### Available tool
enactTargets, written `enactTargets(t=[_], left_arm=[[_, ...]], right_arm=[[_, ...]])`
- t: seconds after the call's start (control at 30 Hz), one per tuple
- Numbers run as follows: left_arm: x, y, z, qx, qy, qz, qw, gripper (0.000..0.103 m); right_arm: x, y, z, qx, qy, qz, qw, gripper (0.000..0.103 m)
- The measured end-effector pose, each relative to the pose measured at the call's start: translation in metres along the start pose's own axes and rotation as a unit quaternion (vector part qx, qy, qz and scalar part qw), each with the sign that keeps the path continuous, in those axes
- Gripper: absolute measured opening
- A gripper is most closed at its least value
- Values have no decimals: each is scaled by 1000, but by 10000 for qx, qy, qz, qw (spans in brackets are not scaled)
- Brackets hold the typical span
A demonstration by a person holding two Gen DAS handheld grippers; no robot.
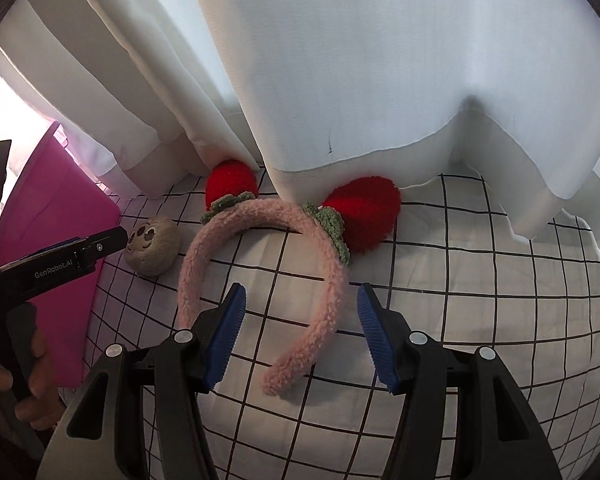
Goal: Organize jewelry
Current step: 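Close the left tool on the plush sloth clip while the right tool grips the headband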
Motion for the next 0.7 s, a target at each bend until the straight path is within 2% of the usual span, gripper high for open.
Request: enactTargets(t=[0.13, 0.7], left_arm=[[-3, 18, -2, -20, 7, 149, 9999, 85], [-5, 61, -7, -15, 127, 361, 9993, 85]], right_arm=[[-6, 12, -3, -61, 22, 103, 9999, 56], [-15, 43, -7, -353, 93, 310, 9989, 56]])
Point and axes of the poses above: each gripper's, at about its wrist camera, not at the fingertips, and y roughly the way its jaws point, z to its left, x to its top, the point moved 4 cm from there along y, roughly the way its jaws point, and after that the axes turned 13 degrees about -z, right-handed, at the moved point
